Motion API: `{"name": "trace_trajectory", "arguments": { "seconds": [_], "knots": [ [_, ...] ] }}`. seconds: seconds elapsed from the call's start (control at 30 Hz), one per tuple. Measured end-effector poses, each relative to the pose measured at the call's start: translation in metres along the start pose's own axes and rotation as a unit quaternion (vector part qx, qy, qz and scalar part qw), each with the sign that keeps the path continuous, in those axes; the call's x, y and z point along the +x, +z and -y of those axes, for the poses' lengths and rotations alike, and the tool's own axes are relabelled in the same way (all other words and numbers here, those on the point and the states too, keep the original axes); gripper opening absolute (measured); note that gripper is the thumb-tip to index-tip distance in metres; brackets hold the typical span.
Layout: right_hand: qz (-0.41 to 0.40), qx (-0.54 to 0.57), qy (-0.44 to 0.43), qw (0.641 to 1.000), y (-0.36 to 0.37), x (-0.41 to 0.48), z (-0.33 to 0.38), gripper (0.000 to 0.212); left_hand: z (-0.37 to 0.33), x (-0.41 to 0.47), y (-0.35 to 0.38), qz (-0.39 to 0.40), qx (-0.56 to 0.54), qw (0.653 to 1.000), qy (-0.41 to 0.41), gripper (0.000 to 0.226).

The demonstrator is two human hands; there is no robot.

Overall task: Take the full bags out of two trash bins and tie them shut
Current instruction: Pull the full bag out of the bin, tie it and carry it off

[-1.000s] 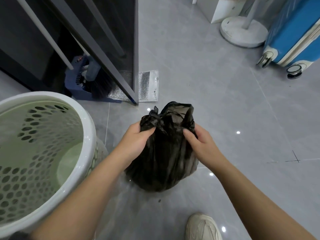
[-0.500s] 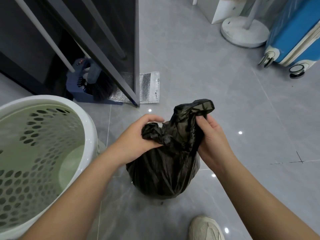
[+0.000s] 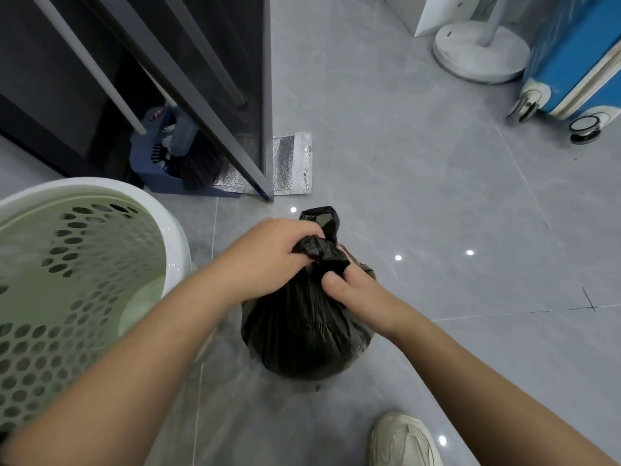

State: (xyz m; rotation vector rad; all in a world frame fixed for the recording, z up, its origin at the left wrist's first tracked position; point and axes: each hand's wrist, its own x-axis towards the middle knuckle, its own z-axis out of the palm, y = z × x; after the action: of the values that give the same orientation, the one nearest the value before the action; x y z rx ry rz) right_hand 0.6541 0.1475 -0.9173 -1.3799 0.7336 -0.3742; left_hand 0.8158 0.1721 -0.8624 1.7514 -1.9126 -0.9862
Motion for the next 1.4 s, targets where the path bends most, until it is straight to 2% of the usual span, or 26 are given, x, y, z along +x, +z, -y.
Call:
{"name": "trace_trajectory", "arguments": {
  "seconds": [0.07,0.13,0.2,0.33,0.53,0.63,0.7,0.73,0.8,0.9,0.97,1.07,1.13,1.2,1.23,1.3,1.4],
  "knots": [
    [0.034,-0.006,-0.011,0.999,0.003,-0.007,-0.002,0.058,-0.011,0.008,-0.015,0.063,0.124,0.990,0.035,0.017],
    [0.025,0.007,-0.007,1.000,0.006,-0.004,-0.001,0.053,-0.015,0.018,-0.024,0.098,0.151,0.983,0.032,0.014],
    [0.033,0.007,-0.005,0.999,0.009,0.001,0.003,0.050,-0.013,0.026,-0.028,0.097,0.107,0.989,0.007,0.010],
    [0.064,-0.005,0.015,0.998,0.013,0.002,-0.003,0.041,-0.004,0.030,-0.028,0.094,-0.023,0.993,-0.072,0.017],
    [0.071,0.030,0.006,0.997,0.010,0.000,-0.002,0.043,0.005,0.032,-0.010,0.077,-0.127,0.986,-0.077,0.019],
    [0.041,0.064,0.025,0.997,0.009,-0.001,-0.005,0.033,0.012,0.032,0.001,0.029,-0.168,0.982,-0.077,0.021],
    [0.032,0.060,0.036,0.997,0.010,-0.002,-0.005,0.019,0.018,0.031,0.006,0.002,-0.174,0.982,-0.077,0.024],
    [0.036,0.041,0.045,0.997,0.010,-0.003,-0.004,0.008,0.021,0.030,0.007,-0.007,-0.172,0.982,-0.082,0.025],
    [0.051,-0.003,0.044,0.998,0.011,-0.002,-0.004,0.029,0.027,0.026,0.005,-0.012,-0.163,0.981,-0.101,0.025],
    [0.050,-0.052,0.062,0.995,0.008,-0.001,-0.008,0.033,0.033,0.012,-0.002,-0.001,-0.158,0.980,-0.118,0.025],
    [0.059,-0.116,0.047,0.990,0.006,-0.002,-0.004,0.032,0.034,-0.001,-0.006,0.041,-0.186,0.974,-0.123,0.027],
    [0.062,-0.220,-0.004,0.973,0.009,-0.002,-0.003,0.025,0.032,-0.019,-0.001,0.098,-0.195,0.968,-0.122,0.047],
    [0.068,-0.292,-0.018,0.954,0.011,-0.001,-0.008,0.031,0.032,-0.021,0.011,0.071,-0.180,0.974,-0.115,0.045],
    [0.061,-0.347,-0.006,0.936,0.013,0.000,-0.013,0.030,0.036,-0.020,0.025,-0.014,-0.134,0.984,-0.116,0.024],
    [0.054,-0.351,0.004,0.935,0.013,0.000,-0.015,0.028,0.038,-0.021,0.031,-0.053,-0.119,0.984,-0.122,0.021],
    [0.036,-0.338,0.019,0.940,0.009,-0.001,-0.017,0.021,0.043,-0.025,0.040,-0.085,-0.129,0.978,-0.138,0.026],
    [0.015,-0.315,0.025,0.949,0.003,-0.004,-0.017,0.020,0.050,-0.035,0.043,-0.089,-0.126,0.976,-0.156,0.037]
  ]
}}
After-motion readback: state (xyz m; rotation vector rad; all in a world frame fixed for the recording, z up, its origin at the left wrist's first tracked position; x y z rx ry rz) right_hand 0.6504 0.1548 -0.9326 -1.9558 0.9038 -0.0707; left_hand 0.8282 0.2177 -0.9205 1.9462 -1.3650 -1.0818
